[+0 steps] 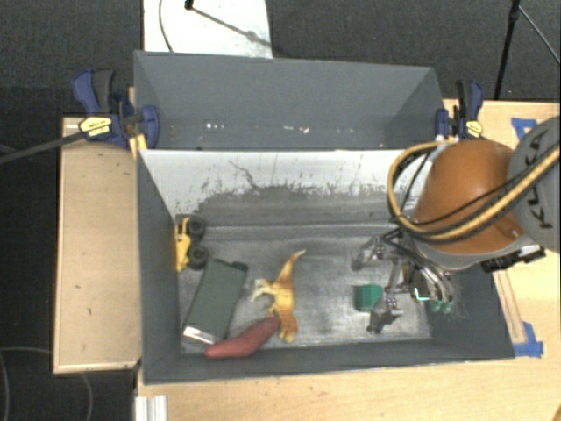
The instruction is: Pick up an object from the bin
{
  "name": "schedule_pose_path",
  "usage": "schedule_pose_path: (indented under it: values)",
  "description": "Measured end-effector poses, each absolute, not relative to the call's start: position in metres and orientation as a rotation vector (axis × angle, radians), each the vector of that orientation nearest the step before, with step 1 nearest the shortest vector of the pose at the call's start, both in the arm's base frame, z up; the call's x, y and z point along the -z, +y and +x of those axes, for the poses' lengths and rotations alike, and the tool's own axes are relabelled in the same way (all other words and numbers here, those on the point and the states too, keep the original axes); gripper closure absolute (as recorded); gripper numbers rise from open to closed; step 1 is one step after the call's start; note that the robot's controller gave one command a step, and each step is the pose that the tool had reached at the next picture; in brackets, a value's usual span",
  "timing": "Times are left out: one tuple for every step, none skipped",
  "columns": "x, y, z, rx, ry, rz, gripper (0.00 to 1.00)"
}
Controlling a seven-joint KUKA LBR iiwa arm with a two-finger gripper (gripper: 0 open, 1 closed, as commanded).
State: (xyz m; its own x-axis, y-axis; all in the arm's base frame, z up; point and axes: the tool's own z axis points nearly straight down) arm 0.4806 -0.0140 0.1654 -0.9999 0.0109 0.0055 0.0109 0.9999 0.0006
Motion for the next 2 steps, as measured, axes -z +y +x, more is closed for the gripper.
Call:
schedule_pose_path:
  values:
    - [-0.169,-0.014,0.482,0.000,-3.144,-0.016,0.00]
    - [-0.149,-0.023,0.488,0.000,-3.147,0.172,0.00]
